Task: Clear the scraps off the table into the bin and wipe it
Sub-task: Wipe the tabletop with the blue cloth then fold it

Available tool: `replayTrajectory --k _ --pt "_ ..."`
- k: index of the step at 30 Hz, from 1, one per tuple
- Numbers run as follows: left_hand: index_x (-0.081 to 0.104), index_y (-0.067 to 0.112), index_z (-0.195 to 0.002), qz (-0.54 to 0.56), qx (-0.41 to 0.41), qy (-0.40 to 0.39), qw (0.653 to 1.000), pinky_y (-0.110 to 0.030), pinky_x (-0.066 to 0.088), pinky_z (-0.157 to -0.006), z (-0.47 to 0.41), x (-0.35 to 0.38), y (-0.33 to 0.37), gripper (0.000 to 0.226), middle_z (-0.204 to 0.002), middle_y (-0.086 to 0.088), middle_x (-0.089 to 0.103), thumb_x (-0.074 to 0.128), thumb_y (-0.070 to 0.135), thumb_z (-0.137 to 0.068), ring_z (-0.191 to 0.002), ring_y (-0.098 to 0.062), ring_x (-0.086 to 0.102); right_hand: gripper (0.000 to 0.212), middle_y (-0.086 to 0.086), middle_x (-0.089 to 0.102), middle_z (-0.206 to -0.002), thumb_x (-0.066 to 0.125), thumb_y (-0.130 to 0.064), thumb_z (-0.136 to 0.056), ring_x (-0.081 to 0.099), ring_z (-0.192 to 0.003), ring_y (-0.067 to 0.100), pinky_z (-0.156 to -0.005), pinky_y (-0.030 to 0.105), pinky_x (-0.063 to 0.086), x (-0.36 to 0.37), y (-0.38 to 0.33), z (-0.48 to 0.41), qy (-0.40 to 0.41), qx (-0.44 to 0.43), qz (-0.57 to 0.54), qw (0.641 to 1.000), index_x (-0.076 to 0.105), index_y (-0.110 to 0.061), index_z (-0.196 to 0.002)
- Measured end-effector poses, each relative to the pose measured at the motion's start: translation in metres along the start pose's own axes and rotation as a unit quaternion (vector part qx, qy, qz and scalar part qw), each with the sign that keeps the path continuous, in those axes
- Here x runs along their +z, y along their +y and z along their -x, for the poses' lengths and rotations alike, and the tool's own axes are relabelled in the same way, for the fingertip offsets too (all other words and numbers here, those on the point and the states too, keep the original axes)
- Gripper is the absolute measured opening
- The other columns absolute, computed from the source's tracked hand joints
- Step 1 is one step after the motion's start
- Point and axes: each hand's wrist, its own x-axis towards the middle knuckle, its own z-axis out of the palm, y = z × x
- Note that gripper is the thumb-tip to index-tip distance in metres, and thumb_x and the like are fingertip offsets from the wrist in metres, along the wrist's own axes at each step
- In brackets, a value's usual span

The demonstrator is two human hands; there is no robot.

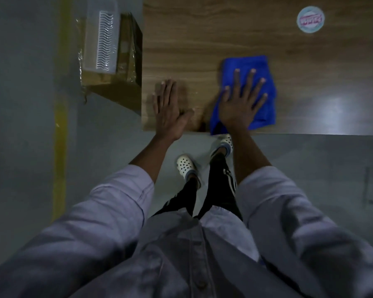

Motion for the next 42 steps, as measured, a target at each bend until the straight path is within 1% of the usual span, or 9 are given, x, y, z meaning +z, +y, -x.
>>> replayTrajectory --k 4,6,12,17,22,26,30,35,42 --pt "0.027 0.017 -0.159 0.086 -0.046 0.040 0.994 -0.050 -0.006 -0.125 -0.006 0.004 0.008 0.082 -0.169 -0.001 0.015 0.045 0.057 -0.090 -0.157 -0.019 0.001 0.070 0.002 0.001 -0.171 0.024 -0.054 -0.096 -0.002 -0.157 0.035 -0.124 0.059 0.002 0.029 -0.042 0.065 -0.094 -0.273 0.040 0.957 0.018 -0.030 -0.162" --pt "0.034 0.022 -0.157 0.062 -0.031 0.036 0.997 -0.052 -0.004 -0.125 -0.008 0.004 0.004 0.073 -0.169 0.001 0.015 0.049 0.051 -0.091 -0.157 -0.018 0.001 0.068 0.002 0.014 -0.170 0.025 -0.053 -0.096 0.004 -0.157 0.033 -0.125 0.056 0.006 0.028 -0.025 0.080 -0.110 -0.333 0.035 0.936 0.034 -0.027 -0.158" --pt "0.043 0.026 -0.152 0.054 -0.021 -0.014 0.998 -0.050 -0.006 -0.124 -0.019 0.006 0.005 0.076 -0.168 0.003 0.018 0.058 0.052 -0.082 -0.157 -0.019 0.000 0.060 -0.009 0.012 -0.170 0.031 -0.063 -0.102 0.004 -0.157 0.025 -0.125 0.053 0.004 -0.006 0.072 0.023 -0.043 -0.155 0.017 0.987 0.022 -0.045 -0.158" --pt "0.032 0.028 -0.157 0.014 -0.018 -0.032 0.999 -0.050 -0.013 -0.123 -0.022 0.009 0.011 0.077 -0.170 0.003 0.007 0.055 0.054 -0.088 -0.156 -0.021 -0.008 0.064 -0.004 0.001 -0.171 0.024 -0.066 -0.101 -0.005 -0.157 0.029 -0.123 0.060 0.000 -0.016 0.023 -0.045 -0.025 -0.011 -0.026 0.999 0.012 -0.044 -0.160" --pt "0.019 0.018 -0.162 0.029 -0.050 -0.026 0.998 -0.047 -0.010 -0.125 -0.041 0.004 0.023 0.078 -0.170 0.000 0.006 0.040 0.058 -0.098 -0.157 -0.020 -0.007 0.062 -0.003 0.008 -0.171 0.029 -0.058 -0.103 0.002 -0.157 0.030 -0.124 0.056 0.004 0.016 -0.033 -0.004 -0.043 -0.200 0.027 0.979 0.018 -0.037 -0.161" --pt "0.023 0.016 -0.161 0.030 -0.039 -0.022 0.999 -0.044 -0.007 -0.126 -0.063 -0.002 0.018 0.078 -0.170 -0.001 0.011 0.044 0.056 -0.097 -0.157 -0.020 -0.001 0.058 -0.008 0.018 -0.169 0.032 -0.061 -0.104 0.010 -0.157 0.022 -0.124 0.052 0.013 0.008 0.020 0.031 -0.025 -0.260 0.044 0.964 0.028 -0.040 -0.158" --pt "0.022 0.016 -0.161 0.013 -0.013 -0.047 0.999 -0.044 -0.008 -0.125 -0.086 -0.007 0.009 0.083 -0.170 -0.002 0.007 0.038 0.061 -0.093 -0.157 -0.023 -0.006 0.059 -0.007 0.022 -0.168 0.032 -0.065 -0.102 0.015 -0.156 0.024 -0.123 0.055 0.015 -0.018 0.058 -0.037 -0.012 -0.207 0.053 0.977 0.030 -0.043 -0.157" --pt "0.016 0.015 -0.162 0.057 -0.035 -0.035 0.997 -0.043 -0.013 -0.124 -0.099 -0.003 0.014 0.078 -0.171 -0.003 0.002 0.042 0.054 -0.099 -0.156 -0.022 -0.012 0.067 -0.005 0.002 -0.171 0.020 -0.069 -0.099 -0.004 -0.157 0.030 -0.123 0.059 -0.004 -0.016 -0.006 -0.113 -0.026 -0.067 0.018 0.997 0.009 -0.043 -0.160" --pt "0.003 0.012 -0.162 0.198 -0.074 -0.003 0.977 -0.039 -0.006 -0.126 -0.128 -0.012 0.043 0.093 -0.170 -0.008 -0.004 0.043 0.062 -0.094 -0.156 -0.019 -0.009 0.075 -0.001 0.015 -0.170 0.031 -0.064 -0.092 0.005 -0.157 0.030 -0.123 0.058 0.004 0.016 -0.061 -0.066 -0.082 -0.328 0.058 0.939 0.024 -0.035 -0.160"
